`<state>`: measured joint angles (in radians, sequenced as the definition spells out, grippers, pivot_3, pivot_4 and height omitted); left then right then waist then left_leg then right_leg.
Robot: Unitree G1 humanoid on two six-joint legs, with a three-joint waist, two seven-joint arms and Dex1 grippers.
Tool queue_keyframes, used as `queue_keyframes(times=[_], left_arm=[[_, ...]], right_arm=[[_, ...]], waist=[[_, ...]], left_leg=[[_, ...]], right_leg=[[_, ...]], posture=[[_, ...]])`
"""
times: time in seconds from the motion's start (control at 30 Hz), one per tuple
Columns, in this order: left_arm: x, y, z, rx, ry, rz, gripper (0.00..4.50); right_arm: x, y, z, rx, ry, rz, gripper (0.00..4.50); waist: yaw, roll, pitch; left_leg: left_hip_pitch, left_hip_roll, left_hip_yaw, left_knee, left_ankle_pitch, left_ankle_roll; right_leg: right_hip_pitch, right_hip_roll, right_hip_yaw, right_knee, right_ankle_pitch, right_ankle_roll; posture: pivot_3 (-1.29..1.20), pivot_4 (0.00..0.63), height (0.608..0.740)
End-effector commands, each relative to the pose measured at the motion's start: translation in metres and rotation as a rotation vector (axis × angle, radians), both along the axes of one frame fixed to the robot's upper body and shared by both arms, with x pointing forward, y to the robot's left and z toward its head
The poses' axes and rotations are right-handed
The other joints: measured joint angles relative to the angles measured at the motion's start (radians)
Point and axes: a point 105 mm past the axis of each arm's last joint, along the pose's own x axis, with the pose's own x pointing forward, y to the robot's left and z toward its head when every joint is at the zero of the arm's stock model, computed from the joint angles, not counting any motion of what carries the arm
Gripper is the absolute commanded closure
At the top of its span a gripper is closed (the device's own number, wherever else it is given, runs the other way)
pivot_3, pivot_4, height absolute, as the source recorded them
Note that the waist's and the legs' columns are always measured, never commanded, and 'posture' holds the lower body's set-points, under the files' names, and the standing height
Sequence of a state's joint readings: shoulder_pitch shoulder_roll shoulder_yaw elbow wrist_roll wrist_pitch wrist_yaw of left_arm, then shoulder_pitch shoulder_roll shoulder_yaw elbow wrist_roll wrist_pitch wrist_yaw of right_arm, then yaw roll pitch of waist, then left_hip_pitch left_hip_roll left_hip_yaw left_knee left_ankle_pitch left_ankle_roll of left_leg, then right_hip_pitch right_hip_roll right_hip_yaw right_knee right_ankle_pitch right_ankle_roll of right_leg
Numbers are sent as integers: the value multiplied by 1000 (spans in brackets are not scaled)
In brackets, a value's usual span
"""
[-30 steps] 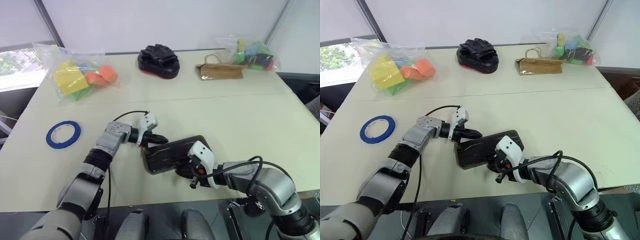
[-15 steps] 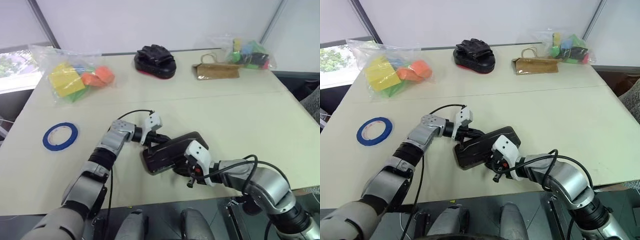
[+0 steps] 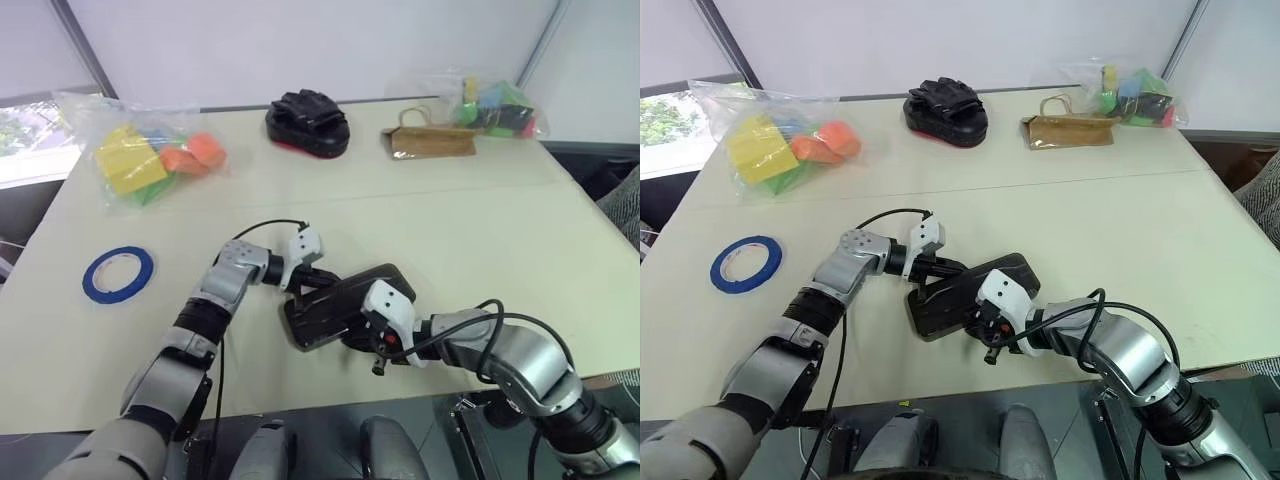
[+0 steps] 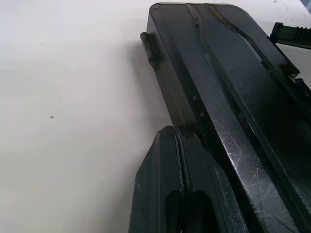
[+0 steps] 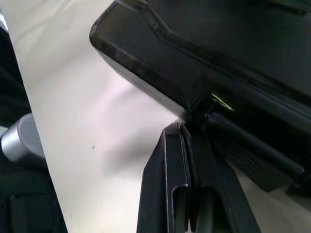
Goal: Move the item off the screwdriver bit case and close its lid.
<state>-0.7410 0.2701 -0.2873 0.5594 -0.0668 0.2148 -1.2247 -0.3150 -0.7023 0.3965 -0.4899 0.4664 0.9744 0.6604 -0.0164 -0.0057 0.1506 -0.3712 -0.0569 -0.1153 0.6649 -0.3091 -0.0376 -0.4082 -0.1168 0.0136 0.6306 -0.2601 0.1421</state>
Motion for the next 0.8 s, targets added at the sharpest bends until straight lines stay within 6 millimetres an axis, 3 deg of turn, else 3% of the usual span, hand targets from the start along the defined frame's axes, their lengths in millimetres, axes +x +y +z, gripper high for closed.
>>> queue_keyframes(times=[0.03, 0.37, 0.53, 0.8], left_arm=[[-29, -25, -13, -11, 65, -159, 4500], [-9, -22, -6, -13, 13, -85, 4500], [4, -18, -2, -19, -12, -36, 4500], [14, -16, 2, -31, -23, -12, 4500]], right_arm=[[23, -16, -6, -114, -100, -52, 4465], [-11, -19, 4, -81, -3, 71, 4465], [-18, -23, 15, -75, -7, 69, 4465], [1, -38, 20, -117, -82, -34, 4465]], waist=[[-1, 0, 0], [25, -1, 0], [31, -1, 0], [29, -1, 0]], left_leg=[[0, 0, 0, 0, 0, 0], [-2, -1, 0, 0, 0, 1], [-3, -2, 0, 1, -1, 2], [-3, -2, 0, 1, -1, 2]], right_leg=[[0, 0, 0, 0, 0, 0], [0, -1, 0, -2, 0, 0], [1, -2, 0, -4, 0, 0], [1, -2, 0, -3, 0, 0]], posture=[[0, 150, 740], [0, 150, 740], [0, 150, 740], [0, 150, 740]])
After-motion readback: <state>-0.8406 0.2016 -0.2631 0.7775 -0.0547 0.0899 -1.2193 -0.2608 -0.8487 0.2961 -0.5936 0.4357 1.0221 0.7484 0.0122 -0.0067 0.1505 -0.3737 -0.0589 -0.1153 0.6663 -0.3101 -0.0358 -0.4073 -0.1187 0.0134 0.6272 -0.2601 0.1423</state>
